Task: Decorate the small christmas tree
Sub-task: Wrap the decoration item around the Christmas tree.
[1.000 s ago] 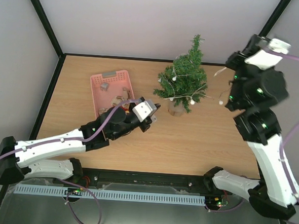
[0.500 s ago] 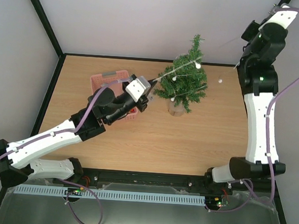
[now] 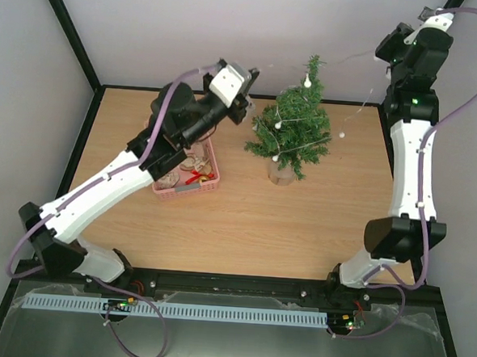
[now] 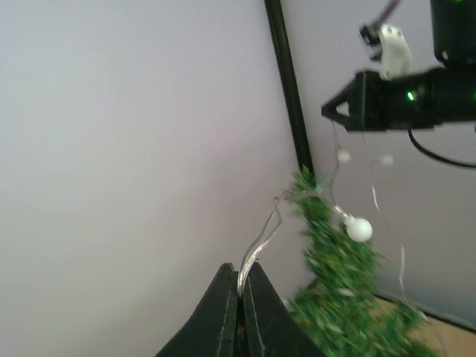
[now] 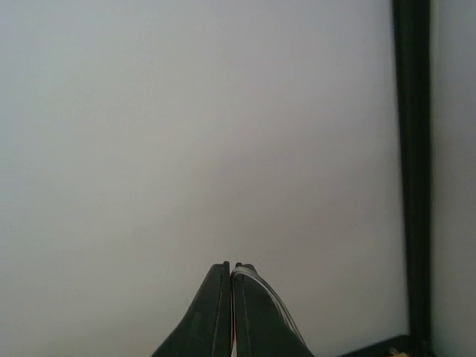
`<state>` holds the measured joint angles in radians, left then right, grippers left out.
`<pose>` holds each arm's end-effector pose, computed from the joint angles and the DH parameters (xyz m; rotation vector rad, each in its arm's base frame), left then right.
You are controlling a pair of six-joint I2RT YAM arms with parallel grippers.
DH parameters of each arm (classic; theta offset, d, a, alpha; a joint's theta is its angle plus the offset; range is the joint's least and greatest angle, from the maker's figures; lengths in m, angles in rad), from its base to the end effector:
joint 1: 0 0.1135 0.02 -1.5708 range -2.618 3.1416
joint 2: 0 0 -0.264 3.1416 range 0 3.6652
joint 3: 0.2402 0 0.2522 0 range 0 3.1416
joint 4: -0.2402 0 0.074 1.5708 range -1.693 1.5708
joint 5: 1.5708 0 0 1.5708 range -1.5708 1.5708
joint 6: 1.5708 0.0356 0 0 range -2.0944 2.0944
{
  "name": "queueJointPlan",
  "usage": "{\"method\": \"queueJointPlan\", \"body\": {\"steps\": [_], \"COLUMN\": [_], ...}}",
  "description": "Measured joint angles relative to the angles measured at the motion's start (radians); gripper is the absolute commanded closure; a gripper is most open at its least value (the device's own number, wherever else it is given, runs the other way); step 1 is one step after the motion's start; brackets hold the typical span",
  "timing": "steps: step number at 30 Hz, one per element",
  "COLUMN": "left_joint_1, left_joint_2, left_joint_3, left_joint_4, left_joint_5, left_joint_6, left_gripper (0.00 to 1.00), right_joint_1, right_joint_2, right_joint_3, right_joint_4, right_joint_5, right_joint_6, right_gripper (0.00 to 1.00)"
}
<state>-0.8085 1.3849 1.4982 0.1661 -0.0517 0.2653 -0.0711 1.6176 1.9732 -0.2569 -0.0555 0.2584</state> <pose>0.2176 -0.2252 0.4905 0.6281 1.1427 -0.4316 0.3494 -0.0229 0.5295 0.1973 1.4619 0.1930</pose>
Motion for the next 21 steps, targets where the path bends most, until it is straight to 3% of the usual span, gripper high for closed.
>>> {"method": "queueJointPlan", "body": {"steps": [12, 21], "left_joint_1": [0.156, 0.292], "left_joint_2": [0.250, 0.363], "left_joint_3": [0.321, 0.371], "left_joint_4": [0.006, -0.063], "left_joint_5": [0.128, 0.197], "left_joint_6": [-0.077, -0.225], "left_gripper": [0.98, 0.98], "right_joint_1": [-0.076, -0.077], "right_joint_2": [0.198, 0.347], "right_joint_3": [0.052, 0.096], "right_joint_4": [0.218, 0.289], "right_joint_5": [-0.335, -0.520], "right_joint_6": [0.249, 0.339], "right_gripper": [0.98, 0.98]}}
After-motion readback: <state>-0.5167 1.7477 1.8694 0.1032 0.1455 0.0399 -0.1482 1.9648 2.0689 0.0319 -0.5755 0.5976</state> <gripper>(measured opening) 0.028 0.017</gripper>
